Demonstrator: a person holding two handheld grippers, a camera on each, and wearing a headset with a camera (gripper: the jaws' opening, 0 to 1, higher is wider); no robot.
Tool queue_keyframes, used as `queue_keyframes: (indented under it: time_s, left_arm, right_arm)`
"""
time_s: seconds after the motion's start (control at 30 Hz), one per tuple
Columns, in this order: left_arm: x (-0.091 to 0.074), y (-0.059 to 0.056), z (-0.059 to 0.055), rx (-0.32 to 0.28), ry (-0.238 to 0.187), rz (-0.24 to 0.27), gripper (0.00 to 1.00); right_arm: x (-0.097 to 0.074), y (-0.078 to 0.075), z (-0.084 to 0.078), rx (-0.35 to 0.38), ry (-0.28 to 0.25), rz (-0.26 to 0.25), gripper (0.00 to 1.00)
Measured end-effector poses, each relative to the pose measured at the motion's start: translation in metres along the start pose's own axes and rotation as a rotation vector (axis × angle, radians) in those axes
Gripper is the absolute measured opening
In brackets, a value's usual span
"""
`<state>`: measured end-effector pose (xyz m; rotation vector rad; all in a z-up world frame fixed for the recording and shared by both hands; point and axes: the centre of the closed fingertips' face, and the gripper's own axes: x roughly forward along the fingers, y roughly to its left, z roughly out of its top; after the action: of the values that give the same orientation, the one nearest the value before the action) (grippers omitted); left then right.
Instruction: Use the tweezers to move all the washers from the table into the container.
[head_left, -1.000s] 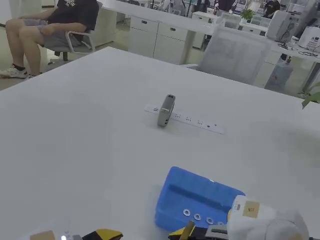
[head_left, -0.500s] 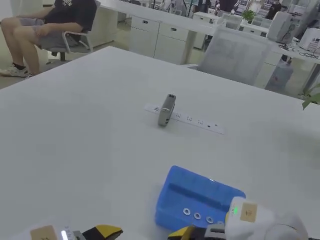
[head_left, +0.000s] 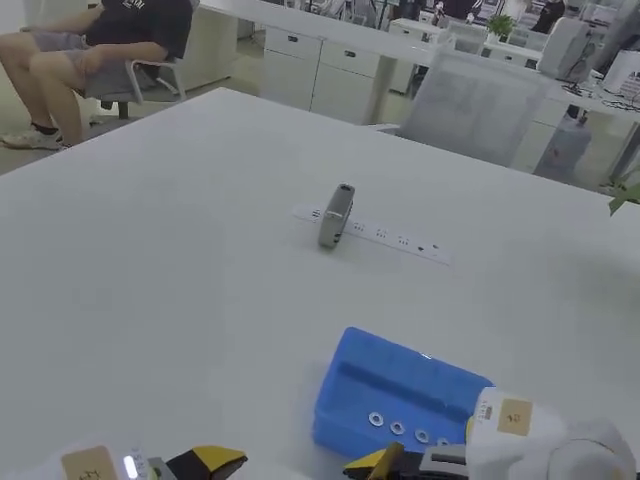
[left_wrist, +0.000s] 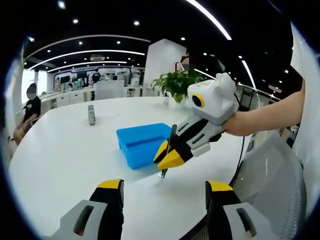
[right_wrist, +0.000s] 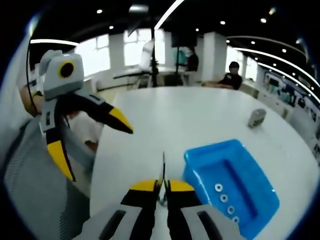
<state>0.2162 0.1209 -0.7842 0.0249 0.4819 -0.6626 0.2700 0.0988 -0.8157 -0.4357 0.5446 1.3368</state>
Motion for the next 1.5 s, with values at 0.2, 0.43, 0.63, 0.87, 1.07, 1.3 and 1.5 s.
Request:
queue_keyframes:
  time_s: [0.2, 0.43, 0.63, 0.87, 1.07, 1.3, 1.5]
  left_arm:
    - [0.001, -0.001, -0.001, 0.001, 0.006, -0.004, 0.66]
    - [0.001, -0.001, -0.002, -0.001, 0.01, -0.004, 0.66]
    - [0.001, -0.001, -0.001, -0.003, 0.009, -0.002, 0.66]
    - [0.001, -0.001, -0.001, -0.003, 0.007, -0.004, 0.66]
    - [0.001, 0.0, -0.001, -0.004, 0.006, -0.002, 0.66]
    - [0.001, 0.0, -0.001, -0.004, 0.005, 0.0, 0.66]
    - [0.001, 0.0, -0.001, -0.003, 0.008, -0.001, 0.67]
  right_arm:
    - [-0.008, -0.006, 0.012, -0.008, -0.022, -0.011, 0.03]
    - [-0.013, -0.017, 0.027, 0.002, -0.061, -0.029, 0.03]
    - [-0.02, -0.031, 0.049, 0.072, -0.153, -0.039, 0.03]
    - [-0.017, -0.06, 0.056, 0.099, -0.159, -0.09, 0.03]
    - [-0.006, -0.082, 0.049, 0.179, -0.144, -0.132, 0.03]
    - [0.007, -0.096, 0.033, 0.228, -0.106, -0.147, 0.04]
    - [0.018, -0.104, 0.025, 0.261, -0.08, -0.151, 0.04]
